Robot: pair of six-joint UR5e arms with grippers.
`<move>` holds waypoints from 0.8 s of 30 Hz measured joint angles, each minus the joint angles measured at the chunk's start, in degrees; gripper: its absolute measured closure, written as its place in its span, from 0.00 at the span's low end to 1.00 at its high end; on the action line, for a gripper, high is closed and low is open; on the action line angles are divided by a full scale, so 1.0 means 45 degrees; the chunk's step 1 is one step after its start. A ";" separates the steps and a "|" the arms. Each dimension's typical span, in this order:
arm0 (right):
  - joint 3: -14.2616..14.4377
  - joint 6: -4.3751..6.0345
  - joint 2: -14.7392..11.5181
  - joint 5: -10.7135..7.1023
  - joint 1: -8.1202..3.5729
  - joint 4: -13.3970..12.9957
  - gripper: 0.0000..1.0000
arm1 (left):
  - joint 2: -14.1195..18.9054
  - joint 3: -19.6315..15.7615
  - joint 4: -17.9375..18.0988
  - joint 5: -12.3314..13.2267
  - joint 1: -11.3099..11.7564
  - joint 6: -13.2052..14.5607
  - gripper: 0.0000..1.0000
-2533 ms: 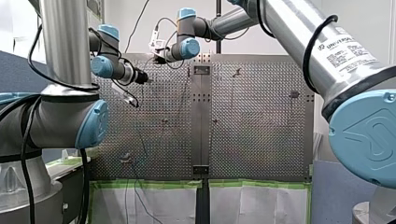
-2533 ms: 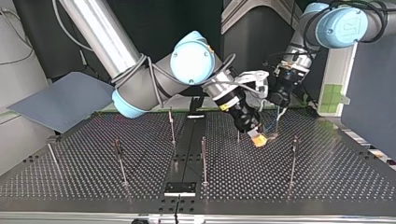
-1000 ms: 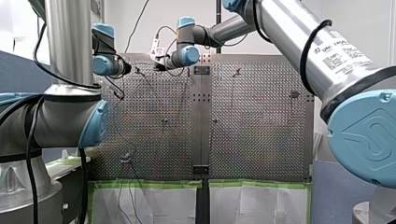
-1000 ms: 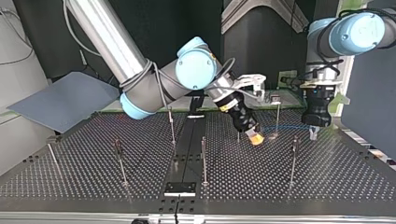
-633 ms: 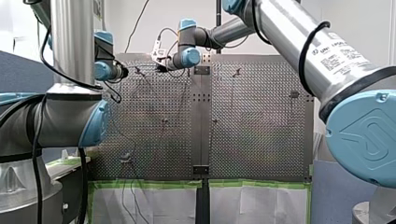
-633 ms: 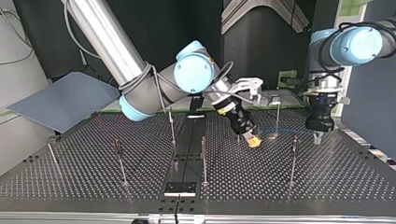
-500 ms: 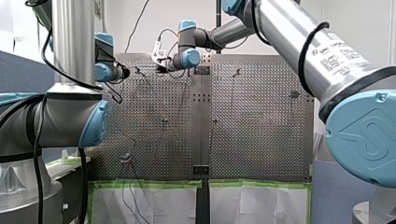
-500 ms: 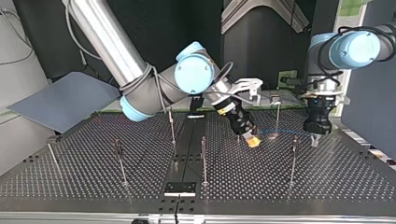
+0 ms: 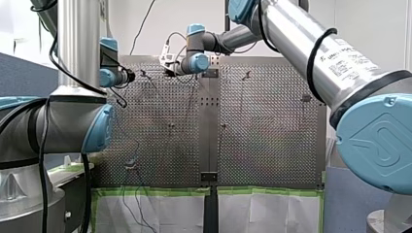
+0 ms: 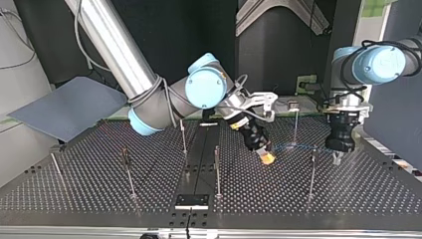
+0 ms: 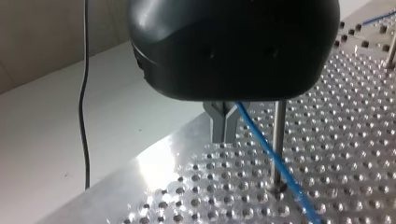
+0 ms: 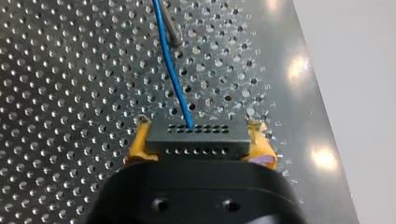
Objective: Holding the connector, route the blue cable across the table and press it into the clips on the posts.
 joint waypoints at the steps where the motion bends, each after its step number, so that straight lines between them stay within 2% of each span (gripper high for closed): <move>1: -0.0009 0.0002 0.0015 0.0002 -0.0016 0.0001 1.00 | -0.0081 0.0078 0.0018 -0.0003 0.0006 -0.0013 1.00; 9: -0.0025 0.0005 0.0078 0.0017 -0.0087 0.0000 1.00 | -0.0422 0.0345 0.0155 0.0006 0.0116 -0.0243 1.00; 24: -0.0026 -0.0015 0.0118 0.0118 -0.0145 0.0000 1.00 | -0.0791 0.0367 0.0296 0.0018 -0.0078 -0.0004 1.00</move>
